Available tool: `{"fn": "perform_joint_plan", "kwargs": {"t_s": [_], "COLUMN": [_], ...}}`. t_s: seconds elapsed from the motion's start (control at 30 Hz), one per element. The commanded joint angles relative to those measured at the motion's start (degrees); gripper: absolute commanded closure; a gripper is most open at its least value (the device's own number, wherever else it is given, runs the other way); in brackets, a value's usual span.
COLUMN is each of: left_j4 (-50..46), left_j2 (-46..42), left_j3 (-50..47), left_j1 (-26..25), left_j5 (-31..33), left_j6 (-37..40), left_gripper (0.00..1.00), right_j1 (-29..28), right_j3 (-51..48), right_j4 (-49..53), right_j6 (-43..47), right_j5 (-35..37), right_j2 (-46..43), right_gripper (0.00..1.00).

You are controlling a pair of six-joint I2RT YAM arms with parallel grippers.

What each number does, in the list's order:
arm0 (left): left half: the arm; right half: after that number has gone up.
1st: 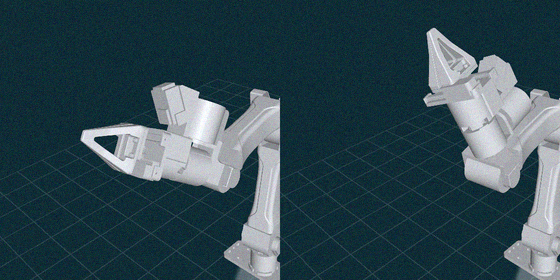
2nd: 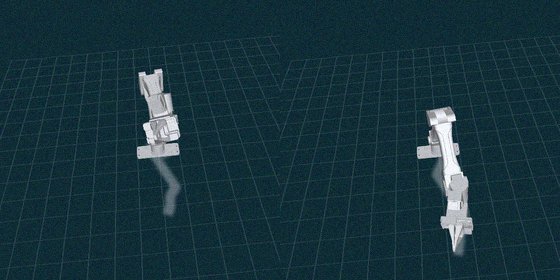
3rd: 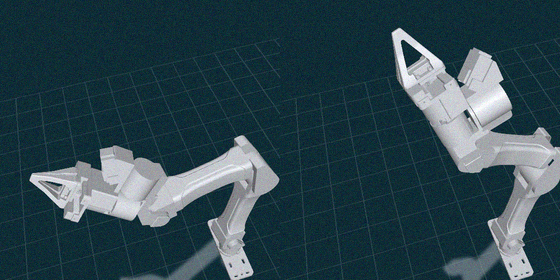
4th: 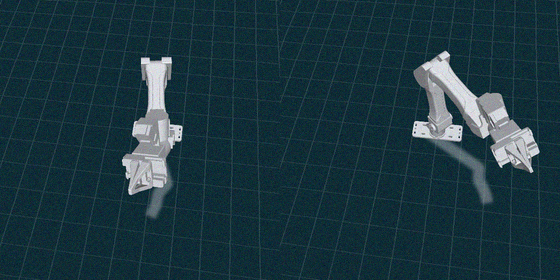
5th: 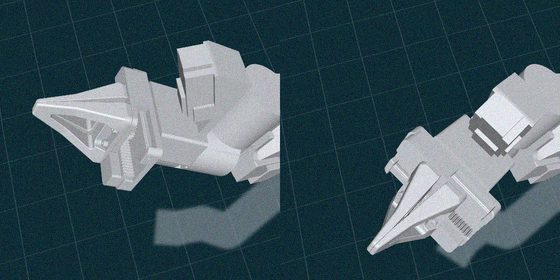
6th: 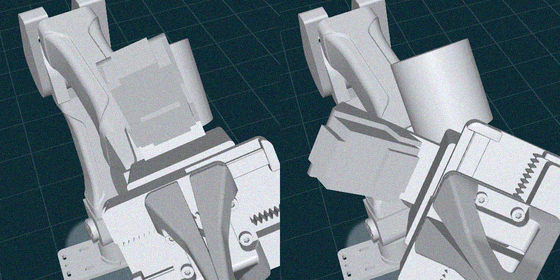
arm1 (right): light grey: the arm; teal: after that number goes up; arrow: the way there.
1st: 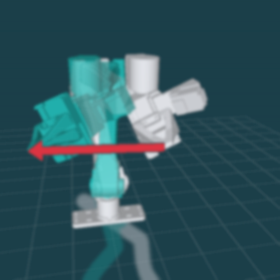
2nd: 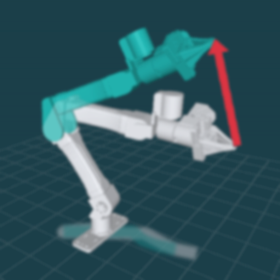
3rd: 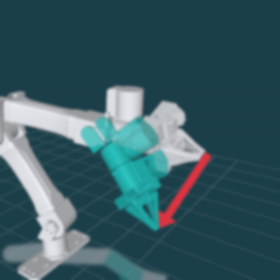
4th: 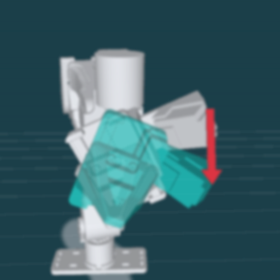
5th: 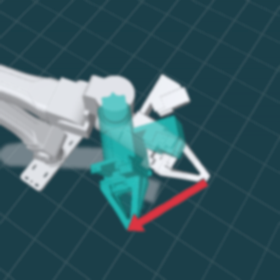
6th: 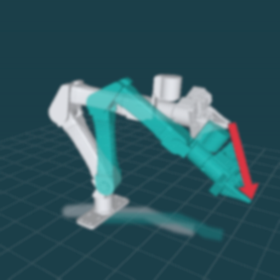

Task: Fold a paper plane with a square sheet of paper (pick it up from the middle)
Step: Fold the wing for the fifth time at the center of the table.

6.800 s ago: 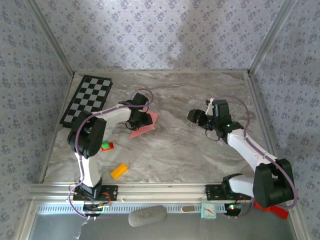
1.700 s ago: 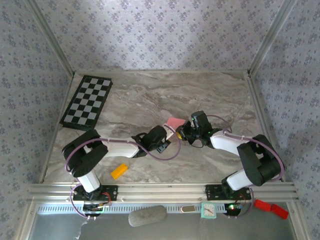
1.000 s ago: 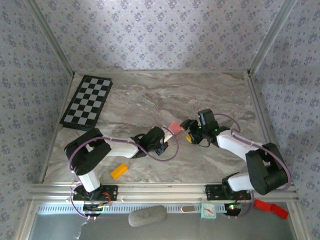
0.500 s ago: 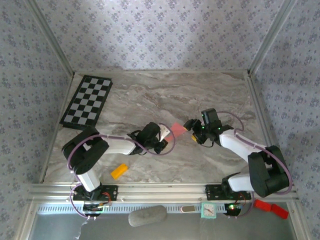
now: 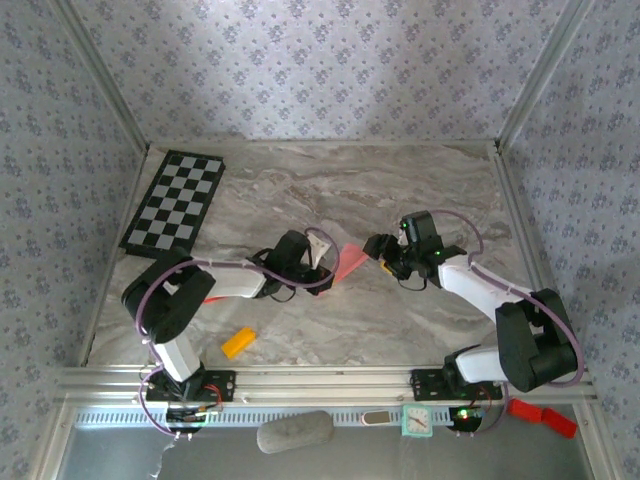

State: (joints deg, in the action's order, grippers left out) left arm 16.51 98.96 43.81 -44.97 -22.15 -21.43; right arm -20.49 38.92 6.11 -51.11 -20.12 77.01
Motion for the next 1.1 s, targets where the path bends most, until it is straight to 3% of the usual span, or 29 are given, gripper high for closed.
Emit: {"fn": "perform_joint_plan", "kwargs": {"t_s": [0.0, 0.37, 0.83, 1.07], "left_j4": [0.0, -1.2, 2.8, 6.5], "left_j2": [1.4, 4.7, 8.3, 9.3], "left_j3": [1.8, 4.9, 6.1, 5.0], "left_j1": [0.9, 3.1, 5.0, 5.6], "left_j5": [-5.1, -10.2, -15.1, -16.1], "left_j6": [-5.3, -13.0, -25.4, -29.0], "left_gripper": [0.96, 0.99, 0.99, 0.99], "right_j1": [0.1, -0.5, -3.9, -4.3], "right_j3": [-0.8, -1.6, 5.7, 10.1], "right_j4": [-1.8, -7.1, -0.1, 1.1], "right_j6": [2.8, 6.1, 14.6, 19.1], "right_j5": [-1.2, -6.1, -0.1, -0.4], "right_j2": [-0.3, 3.3, 12.6, 17.6], "right_gripper": [0.32, 0.34, 0.3, 0.3]}}
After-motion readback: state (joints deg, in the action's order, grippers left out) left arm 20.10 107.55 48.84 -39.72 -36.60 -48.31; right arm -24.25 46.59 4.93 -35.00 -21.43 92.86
